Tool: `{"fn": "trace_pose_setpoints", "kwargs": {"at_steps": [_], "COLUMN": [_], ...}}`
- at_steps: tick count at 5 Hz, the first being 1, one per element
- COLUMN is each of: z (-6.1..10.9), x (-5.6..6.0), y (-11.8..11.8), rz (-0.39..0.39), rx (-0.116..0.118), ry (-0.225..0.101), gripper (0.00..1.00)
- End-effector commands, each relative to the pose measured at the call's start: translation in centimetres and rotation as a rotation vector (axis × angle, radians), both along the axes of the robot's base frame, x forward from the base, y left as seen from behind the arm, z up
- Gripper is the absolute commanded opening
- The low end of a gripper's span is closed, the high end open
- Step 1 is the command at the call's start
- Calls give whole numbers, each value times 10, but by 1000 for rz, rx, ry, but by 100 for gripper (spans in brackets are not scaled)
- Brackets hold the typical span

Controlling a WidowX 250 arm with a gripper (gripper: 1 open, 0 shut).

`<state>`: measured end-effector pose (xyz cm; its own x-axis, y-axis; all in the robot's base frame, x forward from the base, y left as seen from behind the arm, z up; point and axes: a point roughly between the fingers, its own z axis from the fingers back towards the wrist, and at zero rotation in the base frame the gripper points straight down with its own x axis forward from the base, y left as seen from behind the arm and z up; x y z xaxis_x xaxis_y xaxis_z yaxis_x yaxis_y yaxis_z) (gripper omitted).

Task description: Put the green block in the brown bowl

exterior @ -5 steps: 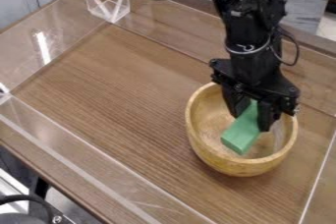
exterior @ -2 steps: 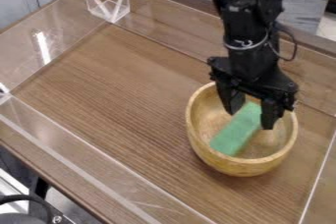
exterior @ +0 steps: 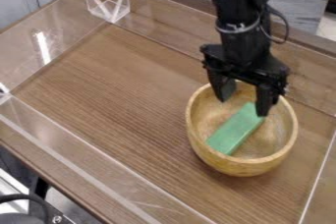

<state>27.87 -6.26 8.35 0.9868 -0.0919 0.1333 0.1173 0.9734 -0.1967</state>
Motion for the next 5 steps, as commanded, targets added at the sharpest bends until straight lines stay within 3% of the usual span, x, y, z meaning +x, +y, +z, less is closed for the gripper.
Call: {"fn": "trace_pose_setpoints", "kwargs": {"at_steps": [1, 5], "z": [20, 35], "x": [15, 26], "y": [11, 61], "rz": [6, 61], "rx": [-2, 16], "ry": [-54, -68], "gripper": [100, 100]}}
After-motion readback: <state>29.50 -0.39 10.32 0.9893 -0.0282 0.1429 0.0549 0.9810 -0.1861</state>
